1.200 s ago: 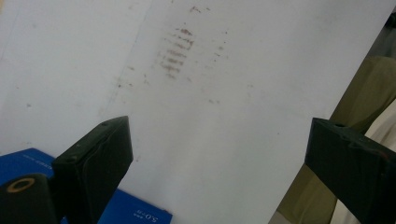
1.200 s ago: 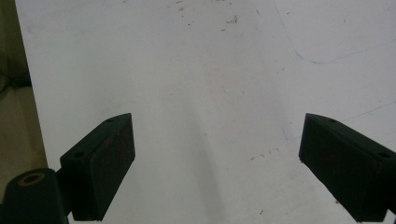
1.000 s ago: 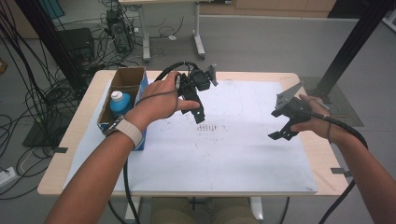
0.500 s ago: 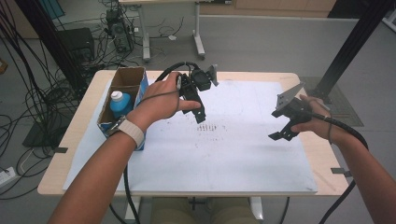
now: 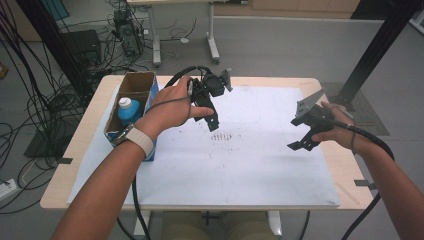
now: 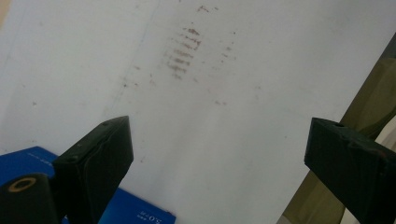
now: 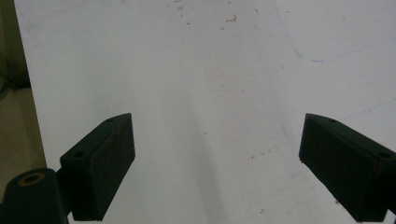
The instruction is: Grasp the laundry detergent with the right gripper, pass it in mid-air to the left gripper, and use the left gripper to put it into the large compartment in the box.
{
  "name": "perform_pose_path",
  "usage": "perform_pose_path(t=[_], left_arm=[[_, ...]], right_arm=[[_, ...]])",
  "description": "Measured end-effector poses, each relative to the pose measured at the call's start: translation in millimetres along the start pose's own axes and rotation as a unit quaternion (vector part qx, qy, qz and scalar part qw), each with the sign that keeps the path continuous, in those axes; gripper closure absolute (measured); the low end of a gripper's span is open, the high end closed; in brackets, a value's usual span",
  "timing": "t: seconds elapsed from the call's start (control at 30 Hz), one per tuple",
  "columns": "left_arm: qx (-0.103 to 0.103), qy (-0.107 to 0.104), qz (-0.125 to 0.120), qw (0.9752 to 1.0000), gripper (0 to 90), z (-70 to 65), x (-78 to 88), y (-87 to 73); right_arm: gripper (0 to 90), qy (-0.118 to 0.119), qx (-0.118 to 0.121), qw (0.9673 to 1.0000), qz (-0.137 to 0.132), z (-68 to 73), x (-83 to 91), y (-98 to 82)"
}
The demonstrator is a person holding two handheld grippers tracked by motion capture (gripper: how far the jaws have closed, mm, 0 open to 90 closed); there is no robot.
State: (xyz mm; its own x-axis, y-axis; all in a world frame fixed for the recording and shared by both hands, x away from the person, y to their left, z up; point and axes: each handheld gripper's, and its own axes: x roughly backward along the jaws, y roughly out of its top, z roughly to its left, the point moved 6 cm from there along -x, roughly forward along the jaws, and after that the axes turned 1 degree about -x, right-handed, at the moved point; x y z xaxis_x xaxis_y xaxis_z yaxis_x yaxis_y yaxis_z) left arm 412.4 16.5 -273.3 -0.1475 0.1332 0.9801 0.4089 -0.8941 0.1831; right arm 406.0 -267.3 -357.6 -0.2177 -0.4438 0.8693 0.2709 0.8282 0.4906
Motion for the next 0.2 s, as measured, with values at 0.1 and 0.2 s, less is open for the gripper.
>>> perform_pose_path(t=[0.1, 0.2], left_arm=[[0.001, 0.001, 0.000, 1.0000, 8.4, 0.3, 0.4, -0.4], [0.001, 0.001, -0.002, 1.0000, 8.4, 0.5, 1.4, -0.3]], right_arm=[[10.7, -0.001, -0.001, 1.0000, -0.001, 0.1, 0.1, -0.2], [10.7, 0.000, -0.001, 1.0000, -0.002, 0.7, 0.3, -0.3]])
